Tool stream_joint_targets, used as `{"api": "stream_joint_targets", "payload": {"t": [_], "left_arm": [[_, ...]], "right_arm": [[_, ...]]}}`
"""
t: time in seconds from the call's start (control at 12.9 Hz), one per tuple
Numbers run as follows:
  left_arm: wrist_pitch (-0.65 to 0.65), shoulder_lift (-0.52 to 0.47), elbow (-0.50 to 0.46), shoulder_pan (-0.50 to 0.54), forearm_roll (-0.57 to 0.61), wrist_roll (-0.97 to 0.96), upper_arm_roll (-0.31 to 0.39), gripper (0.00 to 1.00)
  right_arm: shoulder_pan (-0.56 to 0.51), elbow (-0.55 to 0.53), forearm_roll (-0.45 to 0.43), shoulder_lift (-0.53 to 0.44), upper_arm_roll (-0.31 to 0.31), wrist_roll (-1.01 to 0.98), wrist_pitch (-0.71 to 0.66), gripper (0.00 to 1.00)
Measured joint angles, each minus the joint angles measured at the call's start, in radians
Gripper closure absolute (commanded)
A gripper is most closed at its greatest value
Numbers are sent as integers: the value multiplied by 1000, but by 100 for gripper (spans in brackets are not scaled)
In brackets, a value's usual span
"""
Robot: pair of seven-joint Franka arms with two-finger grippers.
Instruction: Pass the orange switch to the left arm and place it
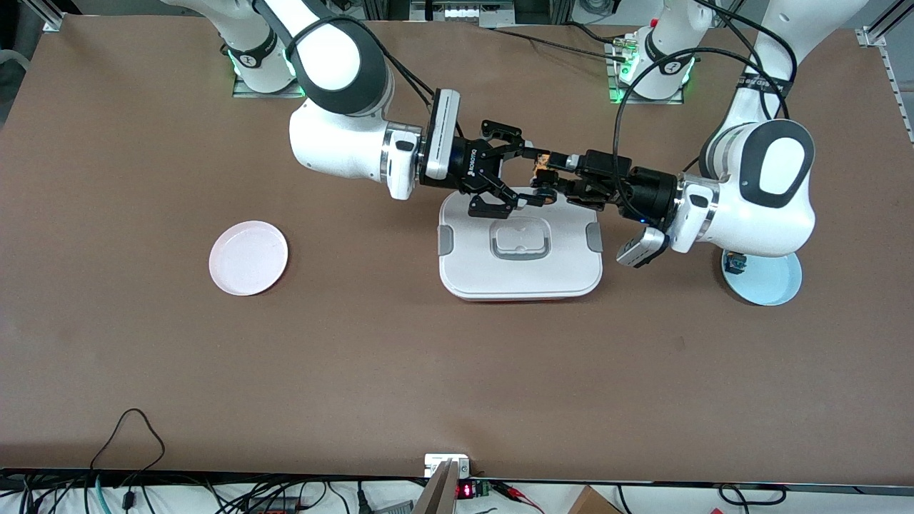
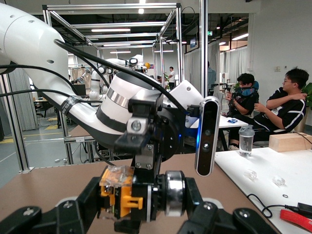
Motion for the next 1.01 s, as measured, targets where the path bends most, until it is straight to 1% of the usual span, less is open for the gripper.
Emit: {"api": "stream_joint_targets", "payload": {"t": [0.16,0.23,0.31,0.62,0.7,0.78,0.85,0.93,1.01], "left_arm": [[0,3,0,2,0,9,2,72],[0,3,0,4,0,10,2,79],[1,3,0,5,0,11,3,81],[0,3,-1,5,-2,13,3,82],[0,3,-1,5,-2,13,3,82],[-1,3,-1,6,-2,13,3,84],[-2,3,0,6,-2,13,3,87],[-4,3,1,8,-3,13,3,87],[-9,3,1,10,-3,13,3,87]], "right_arm": [[0,2,0,2,0,-1,0,98],[0,2,0,2,0,-1,1,98],[0,3,2,2,0,-1,1,97],[1,4,7,3,0,-2,1,96],[1,3,7,3,0,-2,1,91],[1,4,7,3,0,-2,1,65],[1,3,13,3,0,-2,1,7],[2,3,28,4,0,-6,1,0],[4,4,49,4,0,-9,1,0]]}}
